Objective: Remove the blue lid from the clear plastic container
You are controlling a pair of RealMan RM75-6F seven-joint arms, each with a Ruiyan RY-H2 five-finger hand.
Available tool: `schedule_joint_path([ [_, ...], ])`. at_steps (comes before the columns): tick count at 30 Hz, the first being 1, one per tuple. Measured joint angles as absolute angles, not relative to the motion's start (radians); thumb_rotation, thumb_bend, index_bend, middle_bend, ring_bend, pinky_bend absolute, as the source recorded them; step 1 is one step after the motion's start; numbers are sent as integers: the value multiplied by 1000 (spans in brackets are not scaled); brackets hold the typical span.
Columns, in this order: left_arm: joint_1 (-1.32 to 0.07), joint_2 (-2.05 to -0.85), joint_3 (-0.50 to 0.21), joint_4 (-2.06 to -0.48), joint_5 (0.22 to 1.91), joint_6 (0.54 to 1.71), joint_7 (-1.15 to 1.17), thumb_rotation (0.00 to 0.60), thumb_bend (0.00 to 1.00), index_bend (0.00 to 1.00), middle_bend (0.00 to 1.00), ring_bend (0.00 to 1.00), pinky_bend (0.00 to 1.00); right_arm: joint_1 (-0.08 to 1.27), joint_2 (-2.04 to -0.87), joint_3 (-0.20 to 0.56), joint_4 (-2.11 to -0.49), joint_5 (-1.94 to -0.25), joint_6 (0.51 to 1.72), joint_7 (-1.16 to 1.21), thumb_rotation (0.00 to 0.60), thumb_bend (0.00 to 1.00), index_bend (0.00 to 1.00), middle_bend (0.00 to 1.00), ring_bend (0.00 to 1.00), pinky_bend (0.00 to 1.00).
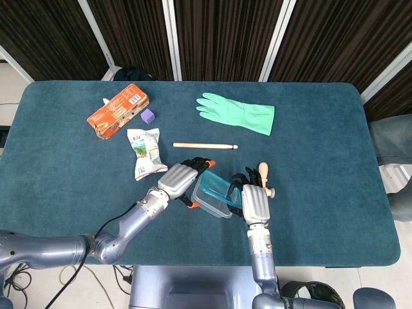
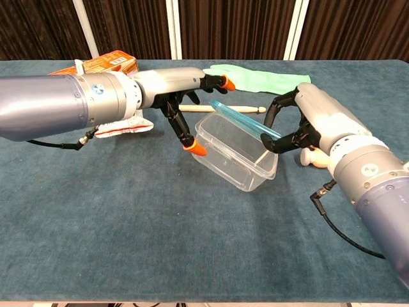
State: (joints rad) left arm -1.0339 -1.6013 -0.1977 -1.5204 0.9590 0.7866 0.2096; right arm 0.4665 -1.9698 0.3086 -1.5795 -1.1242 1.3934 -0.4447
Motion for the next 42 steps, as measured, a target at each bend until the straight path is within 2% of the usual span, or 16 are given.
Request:
schedule_joint_path([
  [10,-1028,-1583,-200,-1540,962,786,207,600,63,0,31,0,136,470,-1966,306,-1594,-1141,1399,-447,600,612,720,321,99,0],
  [22,-1013,-1659,-236,-1525,955,878,206,600,66,0,33,0,136,465,-1960,293,-1587,-1153,1400,-441,600,613,724,321,99,0],
  [25,-1012,-1668,-246,-1526,948,887,205,600,35,0,30,0,135,465,-1962,290,-1588,-1155,1400,-441,600,613,725,321,99,0],
  [31,-1017,-1647,-242,-1535,951,855,213,600,0,0,2,0,83,464,-1963,292,-1585,-1151,1402,-446,600,613,732,321,99,0],
  [42,-1015,-1581,-236,-1570,965,820,205,600,0,0,0,0,78,465,-1968,296,-1587,-1154,1405,-450,600,613,734,321,99,0],
])
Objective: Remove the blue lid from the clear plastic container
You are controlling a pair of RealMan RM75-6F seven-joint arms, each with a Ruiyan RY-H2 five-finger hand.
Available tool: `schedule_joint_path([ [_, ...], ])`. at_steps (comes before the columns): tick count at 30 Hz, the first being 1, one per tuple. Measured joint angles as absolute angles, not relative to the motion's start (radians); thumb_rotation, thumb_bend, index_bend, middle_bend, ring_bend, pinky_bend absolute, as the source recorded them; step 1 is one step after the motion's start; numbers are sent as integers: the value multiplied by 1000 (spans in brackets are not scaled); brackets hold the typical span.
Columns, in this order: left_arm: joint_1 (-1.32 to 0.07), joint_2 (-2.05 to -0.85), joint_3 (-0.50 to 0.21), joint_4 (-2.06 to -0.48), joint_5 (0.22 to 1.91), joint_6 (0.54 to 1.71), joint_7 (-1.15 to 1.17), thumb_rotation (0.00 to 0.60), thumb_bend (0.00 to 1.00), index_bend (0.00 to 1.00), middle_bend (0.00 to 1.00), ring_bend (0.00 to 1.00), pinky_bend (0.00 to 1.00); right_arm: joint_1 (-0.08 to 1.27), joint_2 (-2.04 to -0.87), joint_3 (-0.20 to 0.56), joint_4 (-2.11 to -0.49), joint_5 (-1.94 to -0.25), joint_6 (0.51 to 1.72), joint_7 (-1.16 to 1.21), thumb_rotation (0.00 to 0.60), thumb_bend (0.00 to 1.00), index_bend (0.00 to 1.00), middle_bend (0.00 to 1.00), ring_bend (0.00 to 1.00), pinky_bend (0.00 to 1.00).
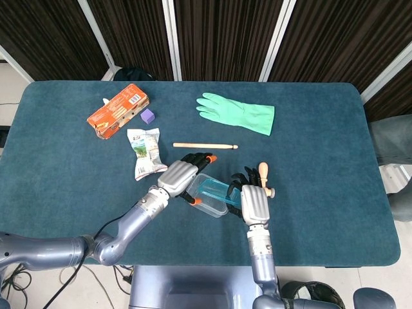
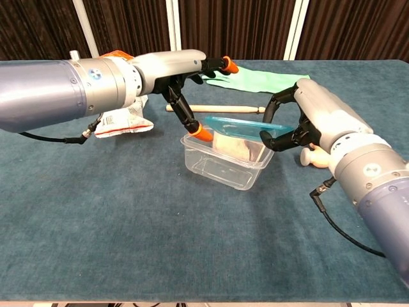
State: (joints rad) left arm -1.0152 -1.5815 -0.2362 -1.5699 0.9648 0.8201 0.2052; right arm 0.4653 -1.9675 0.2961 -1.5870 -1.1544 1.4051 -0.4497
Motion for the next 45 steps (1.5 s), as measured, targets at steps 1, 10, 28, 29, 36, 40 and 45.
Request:
schedule_joint_path([
  [1,-1014,-1576,-237,-1573,968,819,202,600,0,0,0,0,78,466,-1968,297,-1588,-1156,1406,-451,600,612,734,321,99,0],
  [10,-1000,-1527,-250,-1605,991,825,172,600,0,0,0,0,80,486,-1968,328,-1593,-1165,1405,-465,600,613,734,321,99,0],
  [28,-947,-1413,-270,-1676,1036,865,99,600,0,0,0,0,82,509,-1865,428,-1587,-1134,1396,-466,600,613,734,321,99,0],
  [29,-943,-1408,-270,-1679,1039,868,96,600,0,0,0,0,82,509,-1857,429,-1583,-1134,1395,-465,600,613,734,321,99,0],
  [36,-896,-1354,-258,-1716,1078,906,63,600,0,0,0,0,82,494,-1784,439,-1528,-1114,1380,-442,600,614,735,321,99,0],
  [40,-863,-1318,-252,-1733,1097,930,36,600,0,0,0,0,82,473,-1734,440,-1486,-1093,1368,-413,600,614,734,321,99,0],
  [45,-824,-1275,-239,-1756,1126,953,7,600,0,0,0,0,82,440,-1687,427,-1451,-1067,1358,-386,600,614,733,321,99,0],
])
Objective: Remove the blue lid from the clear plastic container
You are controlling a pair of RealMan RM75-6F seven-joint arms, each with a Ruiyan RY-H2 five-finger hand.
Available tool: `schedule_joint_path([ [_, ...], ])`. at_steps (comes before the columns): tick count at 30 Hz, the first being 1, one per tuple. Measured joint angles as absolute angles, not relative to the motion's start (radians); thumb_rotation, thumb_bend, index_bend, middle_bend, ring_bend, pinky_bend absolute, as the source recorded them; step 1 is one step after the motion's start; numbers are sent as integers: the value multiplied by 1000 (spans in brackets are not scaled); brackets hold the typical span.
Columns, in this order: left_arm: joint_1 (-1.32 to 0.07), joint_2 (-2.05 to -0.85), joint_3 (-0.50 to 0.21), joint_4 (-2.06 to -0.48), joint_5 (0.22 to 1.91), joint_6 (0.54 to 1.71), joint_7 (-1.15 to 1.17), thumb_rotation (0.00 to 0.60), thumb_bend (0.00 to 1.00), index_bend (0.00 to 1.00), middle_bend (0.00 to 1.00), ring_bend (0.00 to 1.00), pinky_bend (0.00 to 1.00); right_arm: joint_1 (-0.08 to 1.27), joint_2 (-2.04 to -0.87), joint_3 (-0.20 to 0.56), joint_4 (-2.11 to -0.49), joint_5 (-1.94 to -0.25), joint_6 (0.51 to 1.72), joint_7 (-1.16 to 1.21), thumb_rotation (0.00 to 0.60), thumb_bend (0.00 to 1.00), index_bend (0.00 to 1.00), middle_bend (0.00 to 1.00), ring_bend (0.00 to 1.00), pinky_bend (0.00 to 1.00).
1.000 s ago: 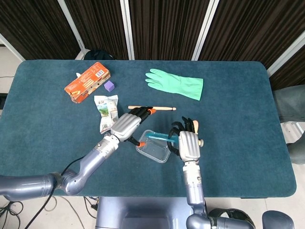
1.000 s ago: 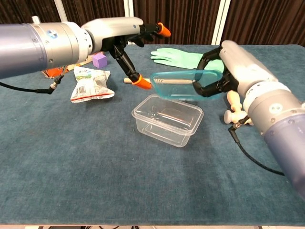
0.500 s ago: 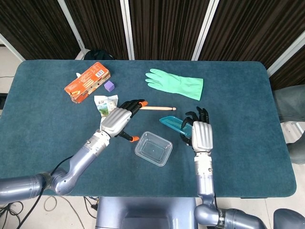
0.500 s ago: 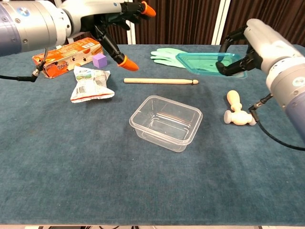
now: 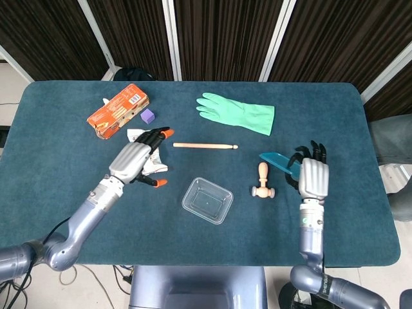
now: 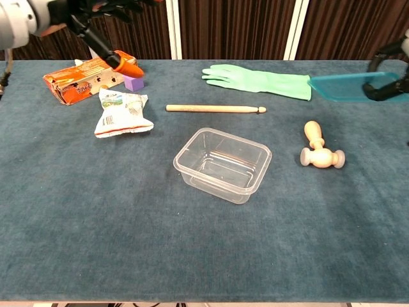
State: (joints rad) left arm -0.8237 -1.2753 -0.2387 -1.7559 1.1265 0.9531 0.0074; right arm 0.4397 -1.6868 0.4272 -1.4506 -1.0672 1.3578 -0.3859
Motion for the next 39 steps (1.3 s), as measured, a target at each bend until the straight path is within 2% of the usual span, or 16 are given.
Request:
schedule_joint_path([
  [2,-808,-1259,-228,-1766,1141,961,2,600,0,0,0,0,82,425,-1672,418,-1447,-1056,1355,-378,600,614,718,321,93,0],
  [5,-787,-1244,-210,-1779,1161,973,-4,600,0,0,0,0,82,404,-1649,395,-1451,-1049,1351,-367,600,614,622,304,63,0],
  [8,-766,-1238,-194,-1791,1180,988,-10,600,0,0,0,0,79,383,-1626,368,-1465,-1047,1346,-360,600,604,421,241,22,0],
  [12,-735,-1230,-171,-1800,1206,1012,-21,600,0,0,0,0,72,359,-1599,336,-1495,-1047,1343,-359,600,497,90,102,0,0],
  [14,-719,-1228,-162,-1800,1215,1023,-27,600,0,0,0,0,65,347,-1585,323,-1518,-1042,1341,-364,600,440,15,47,0,0],
  [17,-696,-1225,-150,-1800,1228,1043,-36,600,0,0,0,0,60,331,-1557,304,-1562,-1035,1343,-376,600,398,0,3,0,0],
  [25,-626,-1201,-114,-1841,1285,1130,-20,600,0,0,0,0,59,286,-1465,269,-1692,-1029,1378,-418,600,393,0,0,0,0],
  [30,-556,-1173,-64,-1868,1337,1198,-5,600,0,0,0,0,51,252,-1394,240,-1752,-1085,1408,-399,600,256,0,0,0,0],
  [39,-400,-1142,62,-1848,1454,1328,4,600,0,0,0,0,29,170,-1271,120,-1799,-1270,1445,-291,600,223,0,0,0,0],
])
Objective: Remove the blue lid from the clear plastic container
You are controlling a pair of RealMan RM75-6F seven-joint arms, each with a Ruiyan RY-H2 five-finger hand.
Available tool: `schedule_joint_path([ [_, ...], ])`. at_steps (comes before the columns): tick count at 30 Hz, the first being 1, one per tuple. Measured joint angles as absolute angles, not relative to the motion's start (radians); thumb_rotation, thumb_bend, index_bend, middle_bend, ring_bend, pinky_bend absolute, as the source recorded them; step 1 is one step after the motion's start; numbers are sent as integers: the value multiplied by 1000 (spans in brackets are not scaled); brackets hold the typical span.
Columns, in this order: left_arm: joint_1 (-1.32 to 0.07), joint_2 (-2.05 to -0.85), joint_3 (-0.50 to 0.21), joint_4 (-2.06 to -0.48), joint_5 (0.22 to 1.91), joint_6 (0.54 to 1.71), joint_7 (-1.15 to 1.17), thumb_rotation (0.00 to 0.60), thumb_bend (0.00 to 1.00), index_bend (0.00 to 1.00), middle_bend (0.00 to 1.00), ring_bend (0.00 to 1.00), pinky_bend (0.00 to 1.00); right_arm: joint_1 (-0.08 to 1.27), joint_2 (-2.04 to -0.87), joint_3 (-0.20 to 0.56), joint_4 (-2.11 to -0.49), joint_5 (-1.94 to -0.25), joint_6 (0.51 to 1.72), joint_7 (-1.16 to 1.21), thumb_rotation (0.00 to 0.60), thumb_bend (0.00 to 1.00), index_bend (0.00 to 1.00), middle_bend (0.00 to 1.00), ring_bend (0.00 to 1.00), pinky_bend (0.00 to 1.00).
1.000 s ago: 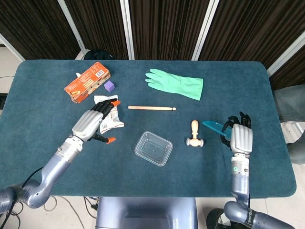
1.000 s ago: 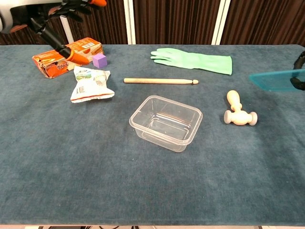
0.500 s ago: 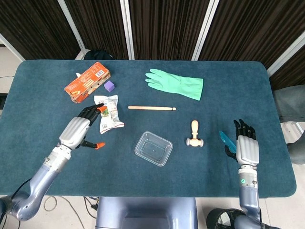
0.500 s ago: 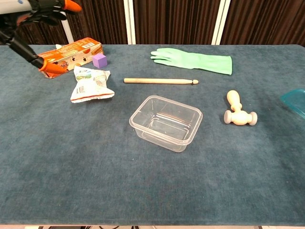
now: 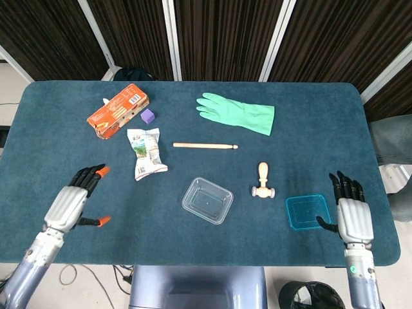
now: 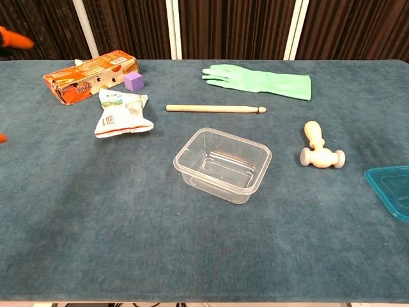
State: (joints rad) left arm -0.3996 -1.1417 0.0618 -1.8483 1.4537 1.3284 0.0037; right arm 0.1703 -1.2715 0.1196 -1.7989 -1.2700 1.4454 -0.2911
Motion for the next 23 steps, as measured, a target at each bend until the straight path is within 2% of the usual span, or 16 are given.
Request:
schedule_joint_path([
  [4,-324,-1146,101,-1787,1517,1414,-1,600,0,0,0,0,12,127,-1236,55,-1771,-1357,1473,-241,600,221,0,0,0,0],
  [8,-260,-1156,129,-1697,1559,1489,-1,600,0,0,0,0,1,114,-1228,37,-1718,-1401,1486,-225,600,220,0,0,0,0],
  [13,-237,-1166,128,-1619,1566,1503,21,600,0,0,0,0,0,109,-1242,38,-1674,-1428,1497,-213,600,219,0,0,0,0],
  [23,-221,-1179,92,-1591,1558,1493,73,600,0,0,0,0,0,101,-1270,77,-1643,-1414,1531,-205,600,218,0,0,0,0],
])
